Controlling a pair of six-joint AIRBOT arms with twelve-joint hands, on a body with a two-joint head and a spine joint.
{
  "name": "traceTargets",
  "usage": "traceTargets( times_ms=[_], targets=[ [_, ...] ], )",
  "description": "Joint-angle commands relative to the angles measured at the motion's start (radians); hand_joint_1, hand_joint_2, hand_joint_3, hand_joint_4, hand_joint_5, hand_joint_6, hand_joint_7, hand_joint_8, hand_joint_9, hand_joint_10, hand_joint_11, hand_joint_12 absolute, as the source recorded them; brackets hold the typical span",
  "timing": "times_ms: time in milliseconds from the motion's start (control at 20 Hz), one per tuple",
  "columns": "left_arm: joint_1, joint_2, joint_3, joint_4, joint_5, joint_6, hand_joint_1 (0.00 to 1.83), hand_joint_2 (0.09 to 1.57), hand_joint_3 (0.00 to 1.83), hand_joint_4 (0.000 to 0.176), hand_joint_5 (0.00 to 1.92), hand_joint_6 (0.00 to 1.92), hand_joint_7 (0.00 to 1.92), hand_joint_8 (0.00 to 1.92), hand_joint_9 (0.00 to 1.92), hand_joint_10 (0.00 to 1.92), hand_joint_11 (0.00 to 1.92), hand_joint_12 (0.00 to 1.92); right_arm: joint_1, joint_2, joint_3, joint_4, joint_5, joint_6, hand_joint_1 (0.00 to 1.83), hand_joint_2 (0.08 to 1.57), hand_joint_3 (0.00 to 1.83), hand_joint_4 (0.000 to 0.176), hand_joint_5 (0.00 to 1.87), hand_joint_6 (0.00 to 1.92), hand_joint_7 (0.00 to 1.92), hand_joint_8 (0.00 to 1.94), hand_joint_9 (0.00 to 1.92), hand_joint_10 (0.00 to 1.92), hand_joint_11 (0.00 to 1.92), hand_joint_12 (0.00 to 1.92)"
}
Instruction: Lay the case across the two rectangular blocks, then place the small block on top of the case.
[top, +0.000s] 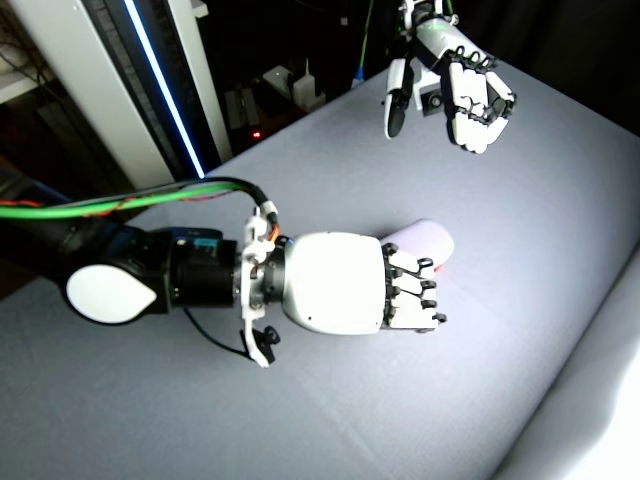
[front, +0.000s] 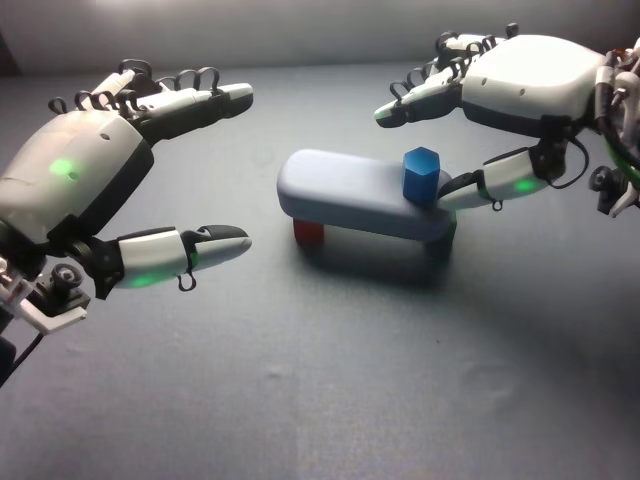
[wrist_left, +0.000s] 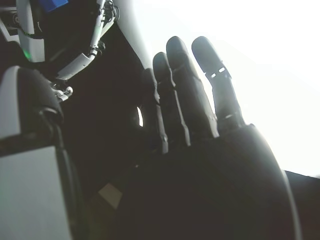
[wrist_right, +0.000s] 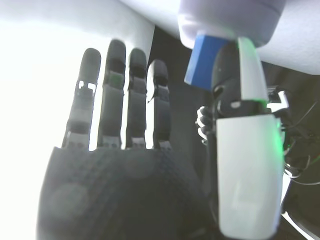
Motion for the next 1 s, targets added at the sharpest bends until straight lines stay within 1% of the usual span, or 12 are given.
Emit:
traceTargets(
  times_ms=[0,150,200,250,400,450,500,600,650,700,850,950],
  targets=[
    [-0.008,-0.006,-0.002,0.011,-0.125,-0.005,0.95,0.98,0.00,0.000,0.48,0.00,0.54,0.01,0.56,0.01,0.08,1.22,0.007,0.017,-0.004,0.045,0.113,0.000,1.00,1.01,0.00,0.006,0.43,0.00,0.48,0.00,0.55,0.01,0.19,1.01],
    [-0.006,-0.006,-0.003,0.010,-0.125,-0.006,0.97,0.99,0.00,0.000,0.48,0.00,0.53,0.00,0.58,0.01,0.10,1.27,0.007,0.034,-0.011,0.059,0.120,-0.011,1.02,1.01,0.00,0.000,0.42,0.00,0.45,0.00,0.55,0.01,0.20,0.99],
    [-0.006,-0.006,-0.003,0.010,-0.126,-0.006,0.98,0.99,0.00,0.000,0.48,0.00,0.53,0.00,0.58,0.01,0.11,1.25,0.007,0.038,-0.011,0.069,0.123,-0.018,0.99,1.02,0.00,0.022,0.41,0.00,0.46,0.01,0.55,0.01,0.22,1.01],
    [-0.006,-0.006,-0.004,0.010,-0.128,-0.007,0.98,0.99,0.00,0.000,0.49,0.00,0.53,0.00,0.58,0.01,0.11,1.25,0.007,0.044,-0.013,0.077,0.127,-0.020,0.97,1.02,0.00,0.031,0.40,0.00,0.48,0.01,0.54,0.01,0.20,1.00],
    [-0.003,-0.006,-0.006,0.010,-0.135,-0.011,0.98,0.98,0.00,0.000,0.50,0.00,0.55,0.00,0.59,0.01,0.11,1.28,0.007,0.088,-0.044,0.107,0.164,-0.044,0.95,1.01,0.00,0.013,0.39,0.00,0.46,0.00,0.50,0.00,0.15,1.01],
    [-0.002,-0.006,-0.007,0.010,-0.137,-0.011,0.98,0.98,0.00,0.000,0.50,0.00,0.55,0.00,0.59,0.01,0.11,1.31,0.007,0.106,-0.062,0.121,0.176,-0.065,0.97,1.02,0.00,0.013,0.36,0.00,0.44,0.00,0.48,0.00,0.10,1.05],
    [0.001,-0.004,-0.009,0.010,-0.142,-0.013,0.99,0.98,0.00,0.000,0.50,0.00,0.55,0.00,0.59,0.01,0.10,1.31,0.007,0.133,-0.094,0.152,0.206,-0.104,0.95,1.02,0.00,0.033,0.33,0.00,0.44,0.00,0.44,0.00,0.05,1.04],
    [0.006,0.005,-0.016,0.010,-0.158,-0.015,1.00,0.98,0.00,0.000,0.50,0.00,0.54,0.00,0.57,0.00,0.07,1.30,0.002,0.181,-0.149,0.188,0.278,-0.129,0.95,1.01,0.00,0.029,0.31,0.00,0.42,0.00,0.43,0.00,0.04,1.01],
    [0.010,0.009,-0.020,0.009,-0.169,-0.015,0.99,0.98,0.00,0.000,0.49,0.00,0.55,0.01,0.58,0.00,0.08,1.30,-0.010,0.195,-0.170,0.200,0.307,-0.129,0.92,1.00,0.00,0.050,0.28,0.00,0.40,0.00,0.39,0.00,0.01,0.99],
    [0.016,0.017,-0.027,0.007,-0.186,-0.015,0.99,0.99,0.00,0.000,0.48,0.00,0.56,0.00,0.58,0.00,0.07,1.33,-0.033,0.223,-0.197,0.217,0.353,-0.129,0.88,1.00,0.00,0.068,0.24,0.00,0.37,0.00,0.36,0.00,0.01,0.94],
    [0.041,0.042,-0.050,0.000,-0.250,-0.015,0.97,0.99,0.00,0.000,0.42,0.00,0.47,0.00,0.55,0.00,0.05,1.28,-0.165,0.287,-0.281,0.326,0.539,-0.136,0.87,0.99,0.00,0.062,0.23,0.00,0.34,0.00,0.34,0.00,0.00,0.83],
    [0.048,0.053,-0.058,-0.001,-0.275,-0.015,0.95,0.98,0.00,0.000,0.37,0.00,0.45,0.00,0.52,0.00,0.01,1.22,-0.263,0.308,-0.317,0.408,0.666,-0.136,0.87,0.99,0.00,0.091,0.22,0.00,0.31,0.00,0.32,0.00,0.00,0.68]
  ],
)
